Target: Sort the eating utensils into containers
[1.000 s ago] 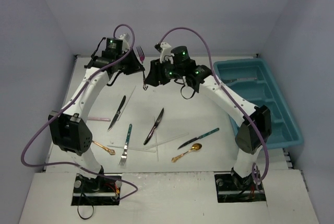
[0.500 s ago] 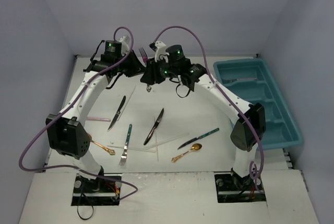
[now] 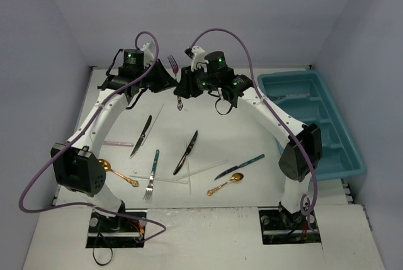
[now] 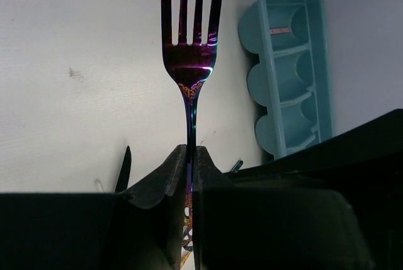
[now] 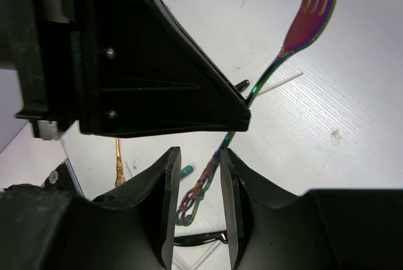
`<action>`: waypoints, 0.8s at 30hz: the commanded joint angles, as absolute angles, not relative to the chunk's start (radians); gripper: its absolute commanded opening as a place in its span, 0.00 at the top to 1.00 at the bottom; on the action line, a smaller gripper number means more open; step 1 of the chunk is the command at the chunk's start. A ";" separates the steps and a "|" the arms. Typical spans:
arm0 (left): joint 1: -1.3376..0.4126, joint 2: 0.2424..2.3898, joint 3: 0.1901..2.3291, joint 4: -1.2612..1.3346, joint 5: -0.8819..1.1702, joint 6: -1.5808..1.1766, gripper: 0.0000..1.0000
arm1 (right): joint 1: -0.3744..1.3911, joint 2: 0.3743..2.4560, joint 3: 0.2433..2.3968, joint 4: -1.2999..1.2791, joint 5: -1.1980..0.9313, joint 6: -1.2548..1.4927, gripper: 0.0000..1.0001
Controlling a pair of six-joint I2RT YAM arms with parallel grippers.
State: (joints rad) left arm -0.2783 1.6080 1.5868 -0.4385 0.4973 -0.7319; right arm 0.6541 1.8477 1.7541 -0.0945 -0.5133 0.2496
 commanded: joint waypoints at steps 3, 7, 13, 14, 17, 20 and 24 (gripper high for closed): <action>-0.275 1.539 1.591 -0.354 0.530 -0.753 1.00 | 0.640 1.800 1.727 -0.036 -0.522 0.224 0.71; -0.276 1.531 1.581 -0.353 0.533 -0.755 1.00 | 0.632 1.809 1.742 -0.035 -0.522 0.221 0.71; -0.278 1.526 1.573 -0.343 0.542 -0.765 1.00 | 0.632 1.834 1.766 -0.034 -0.526 0.221 0.74; -0.278 1.526 1.570 -0.341 0.546 -0.768 1.00 | 0.632 1.839 1.771 -0.035 -0.527 0.221 0.75; -0.279 1.525 1.566 -0.336 0.552 -0.772 1.00 | 0.630 1.848 1.778 -0.034 -0.531 0.221 0.83; -0.281 1.519 1.561 -0.332 0.557 -0.777 1.00 | 0.630 1.856 1.785 -0.035 -0.533 0.218 0.89; -0.282 1.514 1.551 -0.321 0.567 -0.786 1.00 | 0.626 1.868 1.790 -0.037 -0.543 0.218 0.95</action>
